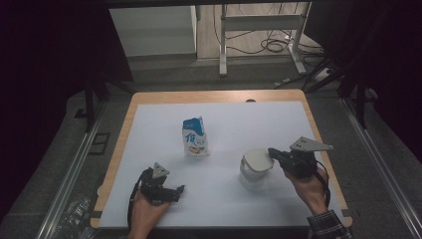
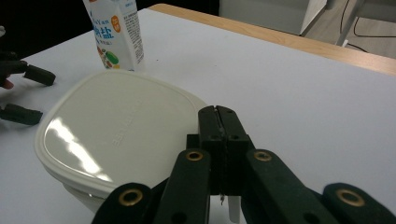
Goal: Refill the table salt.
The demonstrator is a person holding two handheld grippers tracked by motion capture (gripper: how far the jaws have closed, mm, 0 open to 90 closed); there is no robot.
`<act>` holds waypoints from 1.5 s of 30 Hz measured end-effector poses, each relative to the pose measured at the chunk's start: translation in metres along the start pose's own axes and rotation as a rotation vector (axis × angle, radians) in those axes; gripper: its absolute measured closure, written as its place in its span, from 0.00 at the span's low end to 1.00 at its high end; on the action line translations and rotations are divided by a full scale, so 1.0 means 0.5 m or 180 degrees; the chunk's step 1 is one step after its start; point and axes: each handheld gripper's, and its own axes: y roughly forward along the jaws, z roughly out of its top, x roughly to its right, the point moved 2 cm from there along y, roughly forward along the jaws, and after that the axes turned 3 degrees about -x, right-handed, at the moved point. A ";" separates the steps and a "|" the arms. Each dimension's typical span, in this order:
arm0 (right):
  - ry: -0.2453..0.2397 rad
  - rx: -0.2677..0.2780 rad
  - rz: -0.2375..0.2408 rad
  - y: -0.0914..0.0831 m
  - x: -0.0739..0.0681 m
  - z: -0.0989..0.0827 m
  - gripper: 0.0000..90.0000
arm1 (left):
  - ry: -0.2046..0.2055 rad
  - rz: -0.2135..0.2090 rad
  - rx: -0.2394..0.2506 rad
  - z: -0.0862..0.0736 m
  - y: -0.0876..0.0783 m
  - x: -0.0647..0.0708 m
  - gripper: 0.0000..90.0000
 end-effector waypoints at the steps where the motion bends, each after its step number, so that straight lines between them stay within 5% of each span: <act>1: 0.0003 0.0002 -0.0001 0.000 0.001 -0.001 0.99 | 0.0000 0.0000 0.0001 0.000 0.000 0.000 0.00; 34: 0.0115 0.0028 0.0036 0.010 0.025 -0.037 0.99 | 0.0014 -0.0001 -0.0012 0.000 0.000 -0.001 0.00; 45: 0.0119 -0.0044 -0.0110 0.001 0.033 -0.047 0.98 | 0.0014 0.0000 -0.0012 0.000 0.000 -0.001 0.00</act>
